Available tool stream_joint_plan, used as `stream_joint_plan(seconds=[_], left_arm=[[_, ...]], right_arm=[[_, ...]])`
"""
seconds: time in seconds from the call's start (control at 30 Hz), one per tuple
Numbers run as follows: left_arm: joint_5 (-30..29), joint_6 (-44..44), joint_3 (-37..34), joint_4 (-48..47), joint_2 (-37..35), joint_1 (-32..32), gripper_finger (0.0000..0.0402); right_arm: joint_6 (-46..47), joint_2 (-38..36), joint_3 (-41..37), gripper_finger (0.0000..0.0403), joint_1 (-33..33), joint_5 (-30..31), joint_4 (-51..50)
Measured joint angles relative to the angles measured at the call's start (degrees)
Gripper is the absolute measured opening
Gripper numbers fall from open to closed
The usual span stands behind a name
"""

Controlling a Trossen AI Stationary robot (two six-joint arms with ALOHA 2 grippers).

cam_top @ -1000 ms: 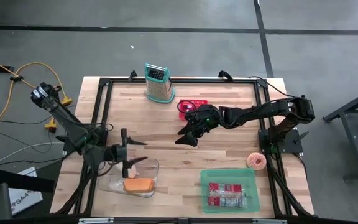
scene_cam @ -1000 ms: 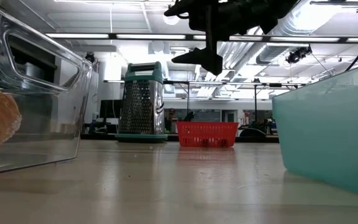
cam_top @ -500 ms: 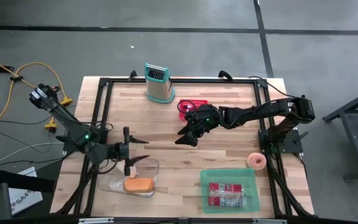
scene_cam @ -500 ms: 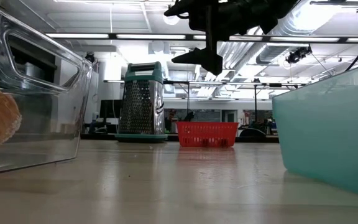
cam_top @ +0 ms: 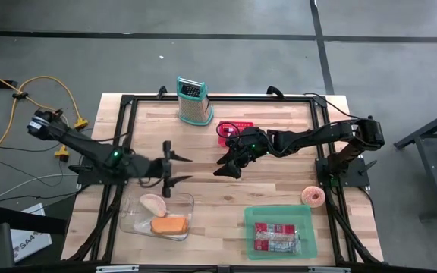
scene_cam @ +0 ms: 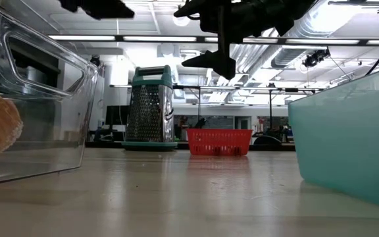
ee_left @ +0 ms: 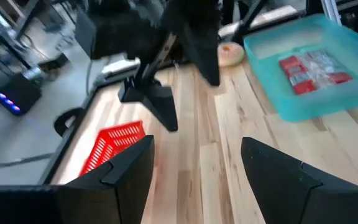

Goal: Pick & Place Food Item
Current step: Put the donut into the transparent bin

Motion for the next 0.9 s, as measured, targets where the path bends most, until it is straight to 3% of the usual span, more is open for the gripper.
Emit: stream_joint_plan(seconds=[0.47,0.6,0.9], left_arm=[[35.52,2.83,0.02,-2.45,0.0,22.88,0.0232],[38.54,2.71,0.02,-2.35,0.0,26.7,0.0232],[38.34,2.64,0.02,-2.13,0.0,28.02,0.0232]], right_arm=[[0.0,0.0,0.0,0.0369,0.0,0.0,-0.01],[0.0,0.0,0.0,0.0369,0.0,0.0,-0.01],[0.0,0.0,-0.01,0.0369,0.0,0.0,-0.01]])
